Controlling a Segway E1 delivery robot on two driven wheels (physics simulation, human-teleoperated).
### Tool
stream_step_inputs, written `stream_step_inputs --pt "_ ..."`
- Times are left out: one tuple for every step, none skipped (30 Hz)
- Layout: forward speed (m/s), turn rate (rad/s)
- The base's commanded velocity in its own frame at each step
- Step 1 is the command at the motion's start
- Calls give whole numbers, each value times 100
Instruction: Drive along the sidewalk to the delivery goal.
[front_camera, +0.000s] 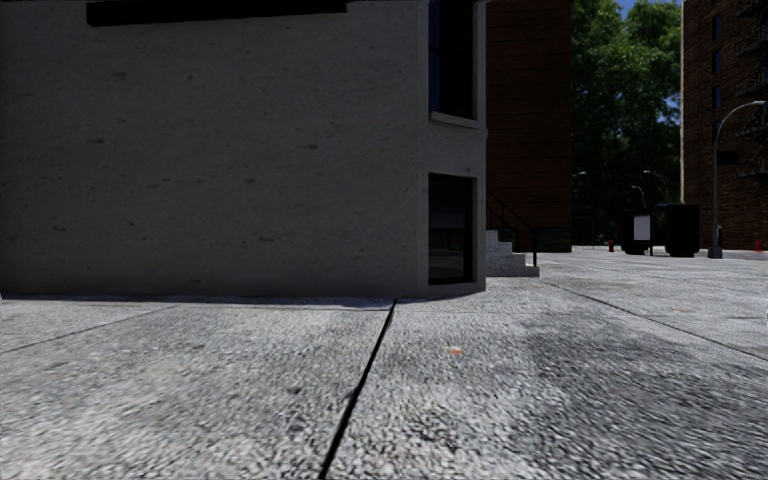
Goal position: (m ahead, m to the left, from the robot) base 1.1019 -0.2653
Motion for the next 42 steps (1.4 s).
stream_step_inputs --pt "200 -38" --pt "200 -38" --pt "200 -38" --pt "189 -38" --pt "147 -38" --pt "103 -38" --pt "76 -38" --pt "76 -38" --pt "65 -36" --pt "63 -32" --pt "62 -30" --pt "62 -29" --pt "62 -29" --pt "62 -28" --pt "61 -28" --pt "61 -18" --pt "61 -18" --pt "61 0" --pt "61 0" --pt "56 0" --pt "45 0" --pt "45 0" --pt "25 0" --pt "12 0" --pt "7 0" --pt "7 0" --pt "0 0" --pt "0 0" --pt "0 0" --pt "0 0" --pt "0 0" --pt "0 0" --pt "0 0" --pt "0 0" --pt "0 0" --pt "0 0" --pt "0 0" --pt "0 0" --pt "0 0" --pt "0 0" --pt "0 0" --pt "0 0"
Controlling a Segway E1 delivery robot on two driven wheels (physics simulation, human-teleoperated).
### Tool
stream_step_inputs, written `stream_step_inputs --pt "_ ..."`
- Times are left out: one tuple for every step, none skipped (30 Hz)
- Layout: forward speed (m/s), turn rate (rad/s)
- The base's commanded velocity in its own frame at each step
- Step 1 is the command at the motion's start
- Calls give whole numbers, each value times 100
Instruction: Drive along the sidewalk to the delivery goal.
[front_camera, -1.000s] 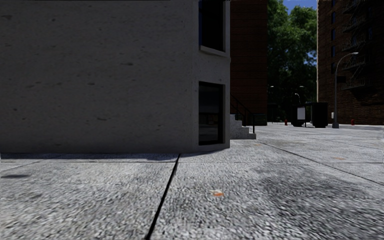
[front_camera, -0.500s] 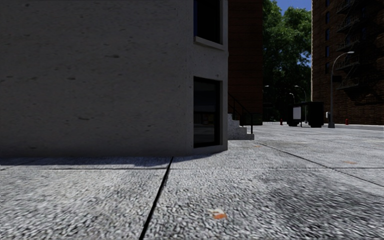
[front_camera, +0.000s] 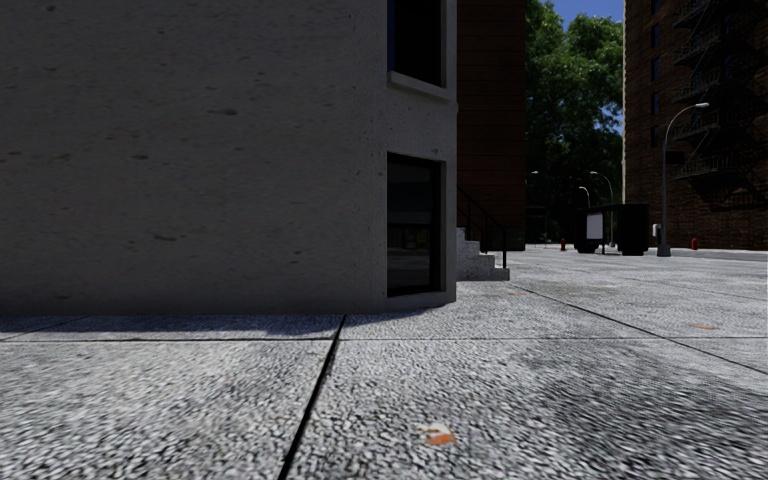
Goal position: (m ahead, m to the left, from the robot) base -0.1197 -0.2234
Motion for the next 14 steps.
stream_step_inputs --pt "0 0" --pt "0 0" --pt "0 0" --pt "0 0" --pt "0 0" --pt "0 0" --pt "0 0" --pt "0 0" --pt "0 0" --pt "0 0" --pt "0 0" --pt "0 0" --pt "0 0" --pt "0 0"
